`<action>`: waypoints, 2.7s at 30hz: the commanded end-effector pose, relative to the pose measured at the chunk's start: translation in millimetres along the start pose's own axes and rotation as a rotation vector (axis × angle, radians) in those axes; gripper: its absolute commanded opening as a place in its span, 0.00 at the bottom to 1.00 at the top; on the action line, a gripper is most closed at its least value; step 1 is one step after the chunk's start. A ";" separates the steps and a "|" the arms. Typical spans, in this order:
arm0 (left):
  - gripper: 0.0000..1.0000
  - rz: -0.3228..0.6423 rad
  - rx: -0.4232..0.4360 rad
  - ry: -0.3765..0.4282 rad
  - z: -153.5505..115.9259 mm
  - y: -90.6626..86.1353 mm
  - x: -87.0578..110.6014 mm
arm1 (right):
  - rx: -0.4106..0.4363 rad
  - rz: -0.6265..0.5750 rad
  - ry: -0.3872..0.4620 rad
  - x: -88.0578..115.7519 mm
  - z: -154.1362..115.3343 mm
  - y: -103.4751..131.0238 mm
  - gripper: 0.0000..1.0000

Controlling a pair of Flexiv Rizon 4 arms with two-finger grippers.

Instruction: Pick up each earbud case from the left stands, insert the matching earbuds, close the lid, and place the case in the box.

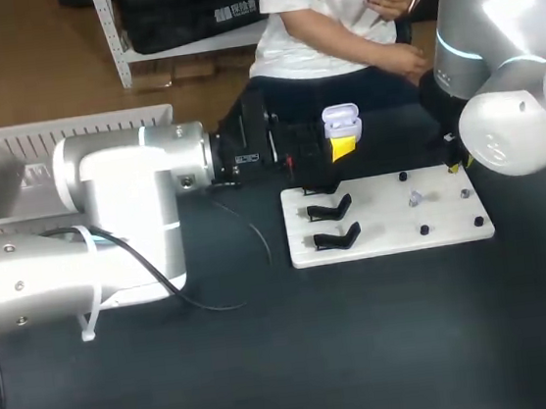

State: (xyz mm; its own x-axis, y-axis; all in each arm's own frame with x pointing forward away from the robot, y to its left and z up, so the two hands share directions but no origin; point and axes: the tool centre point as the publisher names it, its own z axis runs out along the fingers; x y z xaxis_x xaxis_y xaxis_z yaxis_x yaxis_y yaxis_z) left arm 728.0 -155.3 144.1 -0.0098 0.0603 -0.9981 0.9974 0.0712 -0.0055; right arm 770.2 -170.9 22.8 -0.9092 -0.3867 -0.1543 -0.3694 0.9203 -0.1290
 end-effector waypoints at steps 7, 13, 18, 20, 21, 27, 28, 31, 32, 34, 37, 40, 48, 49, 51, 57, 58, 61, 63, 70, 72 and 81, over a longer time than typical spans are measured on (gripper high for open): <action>0.00 0.006 -0.011 -0.008 -0.2 -3.0 1.6 | 0.019 0.005 -0.007 0.3 -11.6 -1.8 0.00; 0.00 0.006 -0.011 -0.008 -0.2 -3.0 1.6 | 0.037 0.000 -0.011 5.2 -50.7 2.0 0.00; 0.00 0.006 -0.011 -0.008 -0.2 -3.0 1.6 | 0.042 -0.023 -0.003 9.6 -89.6 12.3 0.00; 0.00 0.006 -0.011 -0.008 -0.2 -3.0 1.6 | 0.040 -0.028 0.009 12.5 -105.0 17.1 0.00; 0.00 0.006 -0.011 -0.008 -0.2 -3.0 1.6 | 0.035 -0.027 0.011 14.3 -112.6 20.1 0.00; 0.00 0.006 -0.011 -0.008 -0.2 -3.0 1.6 | 0.033 -0.019 0.044 27.6 -151.0 41.2 0.00; 0.00 0.006 -0.011 -0.008 -0.2 -3.0 1.6 | 0.033 -0.015 0.045 30.2 -156.1 45.1 0.00; 0.00 0.006 -0.011 -0.008 -0.2 -3.0 1.6 | 0.052 -0.011 0.059 37.8 -169.6 56.3 0.00; 0.00 0.006 -0.011 -0.008 -0.2 -3.0 1.6 | 0.076 -0.007 0.067 40.1 -174.2 60.1 0.00; 0.00 0.006 -0.011 -0.008 -0.2 -3.0 1.6 | 0.072 -0.006 0.058 43.8 -184.1 67.6 0.00; 0.00 0.006 -0.011 -0.008 -0.2 -3.0 1.6 | 0.094 -0.005 0.075 49.9 -196.7 77.3 0.00; 0.00 0.006 -0.011 -0.008 -0.2 -3.0 1.6 | 0.072 -0.001 0.075 57.1 -206.3 91.0 0.00; 0.00 0.006 -0.011 -0.008 -0.2 -3.0 1.6 | 0.062 0.013 0.046 57.9 -208.0 92.4 0.00; 0.00 0.006 -0.011 -0.008 -0.2 -3.0 1.6 | 0.062 0.013 0.046 57.9 -208.0 92.4 0.00; 0.00 0.006 -0.011 -0.008 -0.2 -3.0 1.6 | 0.062 0.013 0.046 57.9 -208.0 92.4 0.00; 0.00 0.006 -0.011 -0.008 -0.2 -3.0 1.6 | 0.028 0.225 0.063 50.2 -207.7 95.2 0.00; 0.00 0.006 -0.011 -0.008 -0.2 -3.0 1.6 | -0.022 0.376 0.109 46.2 -207.0 94.8 0.00; 0.00 0.006 -0.011 -0.008 -0.2 -3.0 1.6 | -0.001 0.555 0.136 40.0 -208.7 101.9 0.00; 0.00 0.006 -0.011 -0.008 -0.2 -3.0 1.6 | -0.011 0.641 0.135 36.7 -214.0 107.0 0.00; 0.00 0.006 -0.011 -0.008 -0.2 -3.0 1.6 | -0.004 0.808 0.101 32.3 -224.0 111.5 0.00; 0.00 0.006 -0.011 -0.008 -0.2 -3.0 1.6 | -0.009 0.819 0.089 31.8 -225.9 113.7 0.00; 0.00 0.006 -0.011 -0.008 -0.2 -3.0 1.6 | 0.043 0.750 0.073 31.4 -228.3 121.4 0.00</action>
State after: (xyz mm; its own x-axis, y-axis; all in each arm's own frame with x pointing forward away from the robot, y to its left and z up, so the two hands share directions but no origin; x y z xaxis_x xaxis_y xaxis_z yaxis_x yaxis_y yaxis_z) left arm 727.9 -155.1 144.2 -0.0099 0.0604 -0.9981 0.9974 0.0712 -0.0056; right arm 657.0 -61.3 227.0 -0.9258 0.3575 -0.1231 0.3637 0.9310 -0.0317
